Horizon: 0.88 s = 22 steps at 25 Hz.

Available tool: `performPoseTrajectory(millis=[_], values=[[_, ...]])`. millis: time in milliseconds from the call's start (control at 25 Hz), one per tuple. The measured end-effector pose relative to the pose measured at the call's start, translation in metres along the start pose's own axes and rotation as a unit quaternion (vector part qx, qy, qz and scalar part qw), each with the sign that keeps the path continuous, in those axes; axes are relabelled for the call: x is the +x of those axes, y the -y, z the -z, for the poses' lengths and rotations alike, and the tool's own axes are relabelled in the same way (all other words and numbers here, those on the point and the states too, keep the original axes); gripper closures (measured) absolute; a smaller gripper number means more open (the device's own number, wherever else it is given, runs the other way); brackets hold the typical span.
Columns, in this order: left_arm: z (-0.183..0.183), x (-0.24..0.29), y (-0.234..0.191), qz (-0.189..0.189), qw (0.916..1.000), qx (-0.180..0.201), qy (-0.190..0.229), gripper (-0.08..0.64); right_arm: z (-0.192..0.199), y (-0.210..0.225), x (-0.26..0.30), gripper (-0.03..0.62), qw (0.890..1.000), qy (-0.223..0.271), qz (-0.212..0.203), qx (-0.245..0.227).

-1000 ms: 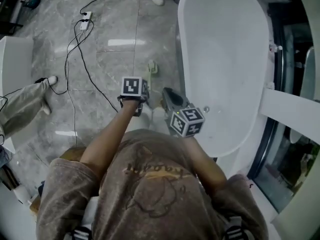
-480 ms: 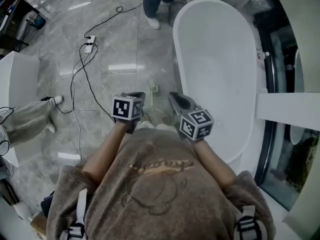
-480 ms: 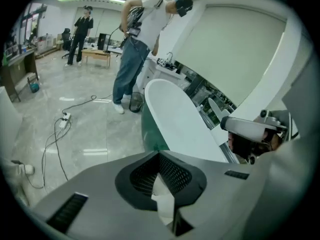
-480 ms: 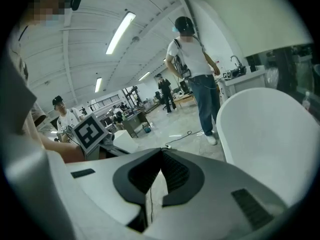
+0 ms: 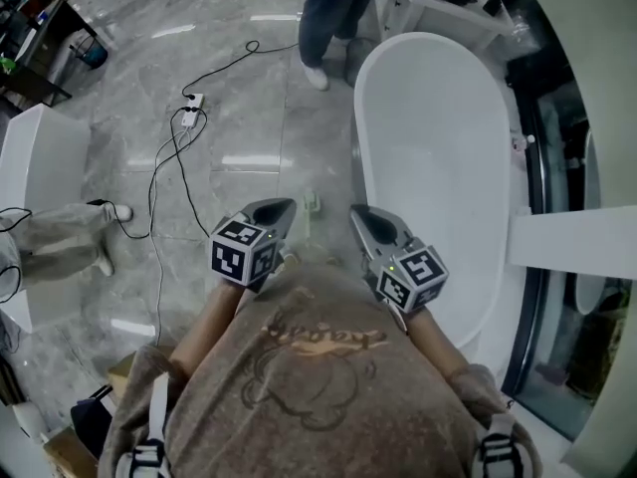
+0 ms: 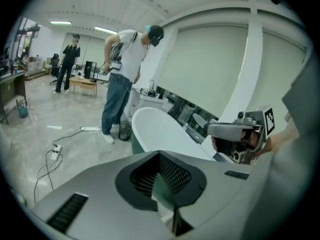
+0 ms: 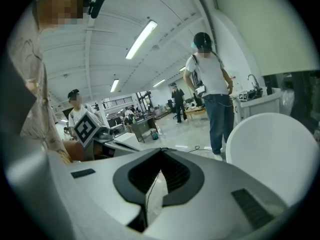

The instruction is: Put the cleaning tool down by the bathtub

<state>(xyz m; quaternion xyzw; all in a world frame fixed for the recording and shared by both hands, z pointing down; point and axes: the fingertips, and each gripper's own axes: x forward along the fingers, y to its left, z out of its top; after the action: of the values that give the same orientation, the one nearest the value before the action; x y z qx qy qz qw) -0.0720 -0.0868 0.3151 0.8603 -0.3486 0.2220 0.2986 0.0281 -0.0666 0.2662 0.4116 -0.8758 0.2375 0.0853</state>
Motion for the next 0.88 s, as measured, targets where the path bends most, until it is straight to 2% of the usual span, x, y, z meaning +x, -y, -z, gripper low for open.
performPoseTrajectory(millis=[200,480,600,760,880], values=[[-0.030,-0.024,0.010,0.017,0.9955,0.020,0.091,0.560,-0.020,-0.016,0.003,0.592,0.999,0.020,-0.016,-0.027],[-0.058,-0.043,0.018,0.032,0.9833,0.057,0.170,0.560,-0.024,-0.020,0.005,0.592,0.999,0.039,-0.020,-0.022],[-0.057,-0.049,0.021,0.038,0.9809,0.073,0.176,0.560,-0.025,-0.025,0.004,0.594,0.998,0.046,-0.022,-0.028],[-0.048,-0.050,0.021,0.037,0.9833,0.086,0.157,0.558,-0.027,-0.028,0.002,0.594,0.998,0.054,-0.019,-0.034],[-0.049,-0.054,0.023,0.045,0.9804,0.088,0.171,0.558,-0.027,-0.027,-0.002,0.594,0.998,0.055,-0.020,-0.033]])
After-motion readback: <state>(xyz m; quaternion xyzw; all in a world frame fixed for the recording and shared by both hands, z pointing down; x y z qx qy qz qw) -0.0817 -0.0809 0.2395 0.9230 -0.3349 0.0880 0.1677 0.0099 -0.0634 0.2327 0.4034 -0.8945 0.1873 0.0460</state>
